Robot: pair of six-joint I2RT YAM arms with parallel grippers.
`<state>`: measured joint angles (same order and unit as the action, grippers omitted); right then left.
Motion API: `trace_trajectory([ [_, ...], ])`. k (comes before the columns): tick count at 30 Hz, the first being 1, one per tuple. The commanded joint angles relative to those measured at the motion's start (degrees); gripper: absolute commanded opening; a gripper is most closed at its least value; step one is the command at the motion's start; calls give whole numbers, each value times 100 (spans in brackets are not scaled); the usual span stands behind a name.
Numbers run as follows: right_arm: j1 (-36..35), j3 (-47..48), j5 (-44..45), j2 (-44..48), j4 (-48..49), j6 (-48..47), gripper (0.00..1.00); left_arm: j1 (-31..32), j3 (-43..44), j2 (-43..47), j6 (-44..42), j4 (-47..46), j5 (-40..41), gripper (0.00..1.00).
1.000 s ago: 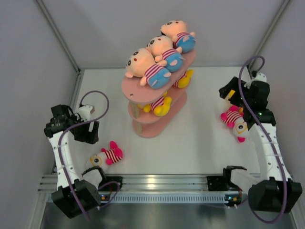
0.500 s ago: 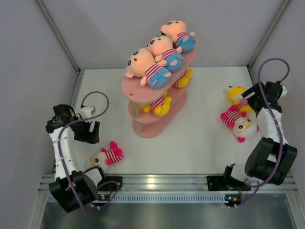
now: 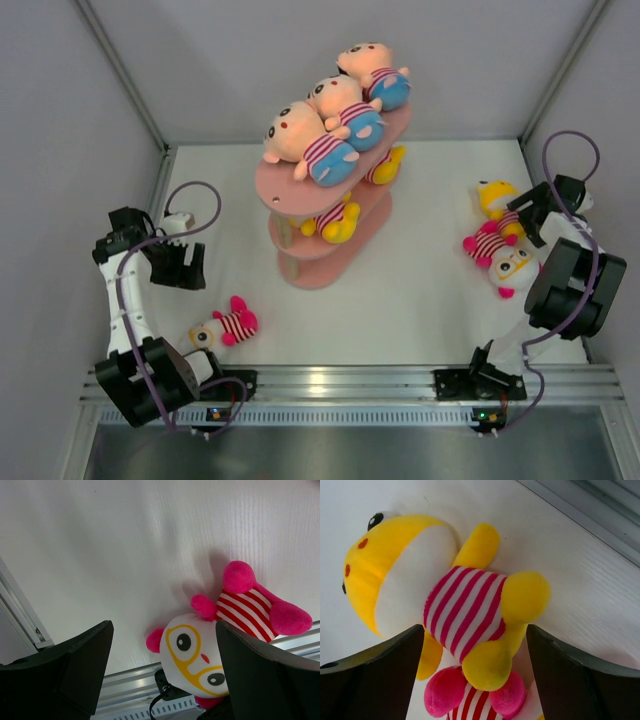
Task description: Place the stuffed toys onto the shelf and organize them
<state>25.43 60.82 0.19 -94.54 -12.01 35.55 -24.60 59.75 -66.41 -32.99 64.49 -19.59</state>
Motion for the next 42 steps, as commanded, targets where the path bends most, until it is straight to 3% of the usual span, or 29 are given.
trace_trajectory([
  [1,59,10,-89,-47,506,198,83,-10,239,-100,83,-130,-9,89],
  [3,59,-52,-98,-169,665,207,82,-10,283,-161,83,-121,-1,89],
  [5,59,-26,-132,-379,787,189,72,-10,318,-205,100,-121,8,89],
  [6,59,0,-159,-450,823,180,65,-10,327,-223,100,-121,0,88],
  [7,59,18,-185,-503,858,163,46,-10,353,-223,109,-121,0,88],
  [9,59,44,-282,-548,989,119,30,-10,362,-241,135,-121,8,88],
  [10,59,36,-291,-522,1034,84,17,-10,345,-249,135,-121,-9,88],
  [13,59,27,-387,-337,1148,-135,0,-1,345,-276,135,-121,-44,88],
  [18,-239,-114,-467,690,1342,-645,0,-1,345,-258,144,-121,-132,88],
  [25,-1522,9,823,2061,113,-1270,0,-10,336,-109,100,-112,-150,88],
  [31,-2375,-430,1027,3405,-723,-1095,0,-10,257,32,12,-112,-141,88],
  [35,-3340,-510,1141,4354,-1004,-884,0,-10,230,102,-5,-103,-220,88],
  [42,-4985,-246,2037,4507,-1568,-321,0,-1,160,287,-14,-103,-247,88],
])
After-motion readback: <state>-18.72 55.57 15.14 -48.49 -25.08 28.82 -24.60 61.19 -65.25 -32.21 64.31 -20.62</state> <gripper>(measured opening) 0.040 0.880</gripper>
